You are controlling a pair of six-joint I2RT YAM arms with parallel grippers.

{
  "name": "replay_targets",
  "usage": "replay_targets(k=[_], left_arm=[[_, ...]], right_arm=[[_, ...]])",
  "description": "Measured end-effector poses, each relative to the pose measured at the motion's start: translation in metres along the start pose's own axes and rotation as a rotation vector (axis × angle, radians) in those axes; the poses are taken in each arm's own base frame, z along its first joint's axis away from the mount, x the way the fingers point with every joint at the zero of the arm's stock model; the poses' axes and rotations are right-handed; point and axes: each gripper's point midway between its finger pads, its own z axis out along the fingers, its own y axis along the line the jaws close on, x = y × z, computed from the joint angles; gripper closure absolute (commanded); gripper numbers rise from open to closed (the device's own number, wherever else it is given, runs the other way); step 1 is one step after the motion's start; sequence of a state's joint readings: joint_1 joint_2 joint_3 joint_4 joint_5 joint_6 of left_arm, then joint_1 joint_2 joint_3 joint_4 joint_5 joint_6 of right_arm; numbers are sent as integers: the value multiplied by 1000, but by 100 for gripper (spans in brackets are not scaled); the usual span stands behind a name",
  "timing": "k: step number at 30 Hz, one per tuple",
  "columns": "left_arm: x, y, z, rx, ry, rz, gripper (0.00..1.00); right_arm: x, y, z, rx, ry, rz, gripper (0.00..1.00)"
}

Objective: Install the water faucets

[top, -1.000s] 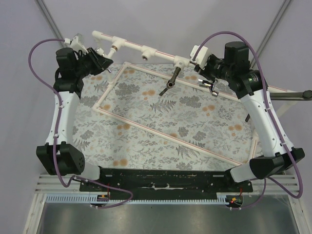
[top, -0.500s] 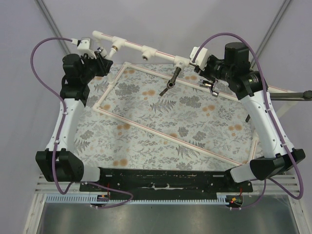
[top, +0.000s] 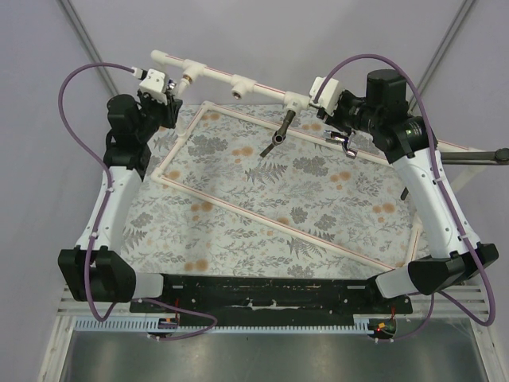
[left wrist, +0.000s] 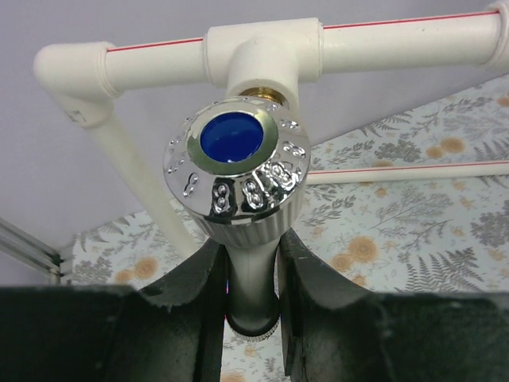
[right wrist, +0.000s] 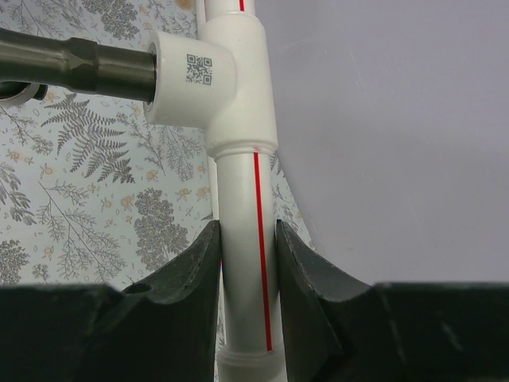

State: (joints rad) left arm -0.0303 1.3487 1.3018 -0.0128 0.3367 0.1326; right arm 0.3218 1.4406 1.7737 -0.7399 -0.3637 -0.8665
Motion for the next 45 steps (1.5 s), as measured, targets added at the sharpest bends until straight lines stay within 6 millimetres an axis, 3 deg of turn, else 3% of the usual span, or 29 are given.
replay_targets(k=[37,45], left_arm=[[-4,5,0,-127,4,799,95],[-5,6,-2,-151,8,868,81]], right_arm=[[1,1,-4,6,6,-14,100],[1,2,-5,6,5,-15,100]])
